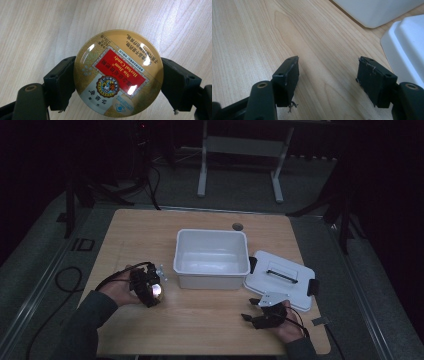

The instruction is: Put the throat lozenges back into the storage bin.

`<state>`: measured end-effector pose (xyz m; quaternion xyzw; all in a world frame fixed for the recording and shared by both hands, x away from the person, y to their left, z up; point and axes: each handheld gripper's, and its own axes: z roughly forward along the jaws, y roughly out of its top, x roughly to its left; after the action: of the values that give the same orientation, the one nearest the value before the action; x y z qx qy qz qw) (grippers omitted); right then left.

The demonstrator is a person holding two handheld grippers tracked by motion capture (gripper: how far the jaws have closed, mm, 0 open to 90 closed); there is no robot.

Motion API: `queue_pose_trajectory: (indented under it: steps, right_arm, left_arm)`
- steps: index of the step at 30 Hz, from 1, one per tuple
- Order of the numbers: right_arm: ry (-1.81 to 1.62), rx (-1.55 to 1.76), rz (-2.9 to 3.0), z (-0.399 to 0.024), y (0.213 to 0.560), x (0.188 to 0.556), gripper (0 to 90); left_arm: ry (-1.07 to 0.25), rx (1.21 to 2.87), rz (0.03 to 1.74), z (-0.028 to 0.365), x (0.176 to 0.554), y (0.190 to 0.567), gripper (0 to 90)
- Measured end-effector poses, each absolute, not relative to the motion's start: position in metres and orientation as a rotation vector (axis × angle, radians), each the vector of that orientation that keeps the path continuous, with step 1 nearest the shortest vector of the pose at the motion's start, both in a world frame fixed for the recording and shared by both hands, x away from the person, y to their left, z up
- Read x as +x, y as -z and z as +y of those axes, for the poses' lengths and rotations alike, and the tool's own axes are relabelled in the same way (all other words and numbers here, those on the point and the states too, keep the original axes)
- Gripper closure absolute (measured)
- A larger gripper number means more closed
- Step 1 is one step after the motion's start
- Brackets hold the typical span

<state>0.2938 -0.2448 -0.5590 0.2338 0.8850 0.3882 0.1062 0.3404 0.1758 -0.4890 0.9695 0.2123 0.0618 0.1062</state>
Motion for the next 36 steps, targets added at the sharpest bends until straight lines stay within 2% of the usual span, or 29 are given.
queue_pose_trajectory:
  steps: [36]
  right_arm:
    - [-1.145,0.685,2.606,-0.245,0.559,0.294,33.2]
  left_arm:
    - [-0.237,2.824,0.601,0.178,0.341,0.441,20.3]
